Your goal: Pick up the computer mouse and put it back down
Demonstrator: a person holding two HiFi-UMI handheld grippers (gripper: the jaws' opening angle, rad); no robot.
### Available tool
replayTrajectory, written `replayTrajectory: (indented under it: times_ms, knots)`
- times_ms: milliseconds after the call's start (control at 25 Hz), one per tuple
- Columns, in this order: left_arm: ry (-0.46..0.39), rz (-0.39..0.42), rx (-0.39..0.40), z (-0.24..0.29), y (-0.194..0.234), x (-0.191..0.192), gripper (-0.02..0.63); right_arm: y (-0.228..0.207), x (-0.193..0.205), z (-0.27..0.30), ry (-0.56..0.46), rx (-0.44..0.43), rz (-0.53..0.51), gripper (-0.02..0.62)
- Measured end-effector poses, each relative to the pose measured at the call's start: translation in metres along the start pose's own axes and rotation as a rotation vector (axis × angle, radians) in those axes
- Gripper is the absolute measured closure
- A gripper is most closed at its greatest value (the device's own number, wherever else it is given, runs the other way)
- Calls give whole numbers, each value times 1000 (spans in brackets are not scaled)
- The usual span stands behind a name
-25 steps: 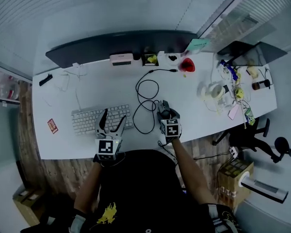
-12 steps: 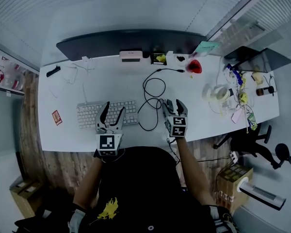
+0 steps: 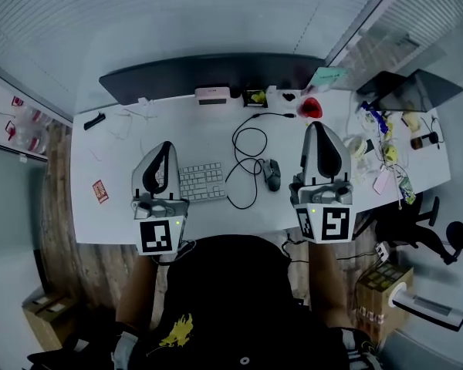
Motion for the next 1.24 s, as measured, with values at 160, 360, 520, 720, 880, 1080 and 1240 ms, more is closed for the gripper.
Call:
replayTrajectory:
  times_ms: [160,360,520,720,880,1080,1240]
  knots:
    - [-32,5,-1,-7,-6,-23,595,-4,-19,-21,-25,-1,8,581]
    - [-39,2,15,-11,-10,-26,595,-4,-9,-43,37,7,4,583]
    - [-31,-18,59,-14,-17,-26,595,-7,-8,-53,58,11,3,583]
    - [-10,-8,87,-19,-23,-21,595,-8,-4,-65,87,12,-1,583]
    - [11,-30,98,-20,-28,-20,595,-5,6,-80,143,5,10,583]
    - [28,-41,112,-31,-29,-10,595,-1,21,-92,188,1,-5,583]
    - [65,-50,96,-37,-27,5,595,2,52,-100,250,7,-19,583]
Point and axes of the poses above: the fingertips, and each gripper's own axes: z forward along the fingers, y to its left, x out of its underside, the point moved 2 cm from there along -z, backward along the fingers, and after that the axes turned 13 degrees about -z, right-handed, at the moved point
